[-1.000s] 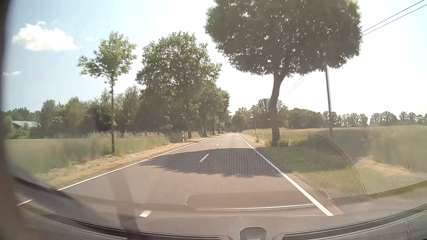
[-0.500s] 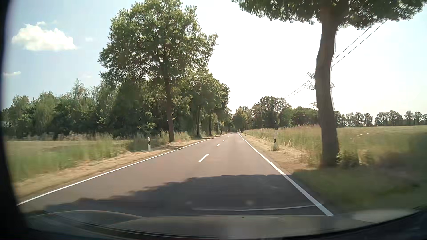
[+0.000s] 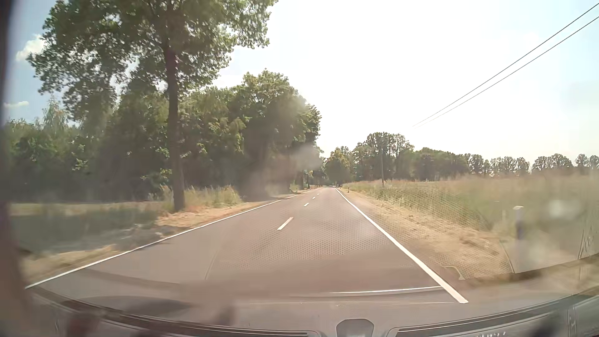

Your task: Follow the waypoints while adhering to traffic rules and regulations

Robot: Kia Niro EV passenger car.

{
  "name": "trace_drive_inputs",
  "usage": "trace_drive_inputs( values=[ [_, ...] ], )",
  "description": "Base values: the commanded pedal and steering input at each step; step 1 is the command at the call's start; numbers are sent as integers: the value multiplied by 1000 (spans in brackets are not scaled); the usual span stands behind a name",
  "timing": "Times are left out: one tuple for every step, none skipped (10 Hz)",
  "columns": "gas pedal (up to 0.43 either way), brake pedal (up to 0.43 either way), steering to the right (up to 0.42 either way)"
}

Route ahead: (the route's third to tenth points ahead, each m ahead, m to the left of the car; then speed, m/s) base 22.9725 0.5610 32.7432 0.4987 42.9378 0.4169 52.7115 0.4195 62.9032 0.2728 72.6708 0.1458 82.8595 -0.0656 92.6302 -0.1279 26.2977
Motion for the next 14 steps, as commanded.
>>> trace_drive_inputs(
  values=[
    [260, 6, 5],
    [260, 6, 5],
    [260, 6, 5],
    [268, 6, 4],
    [268, 6, 4],
    [268, 6, 3],
    [268, 6, 3],
    [268, 6, 2],
    [268, 6, 1],
    [268, 6, 1],
    [268, 6, 1],
    [268, 6, 1],
    [268, 6, 2],
    [268, 6, 3]
  ],
)
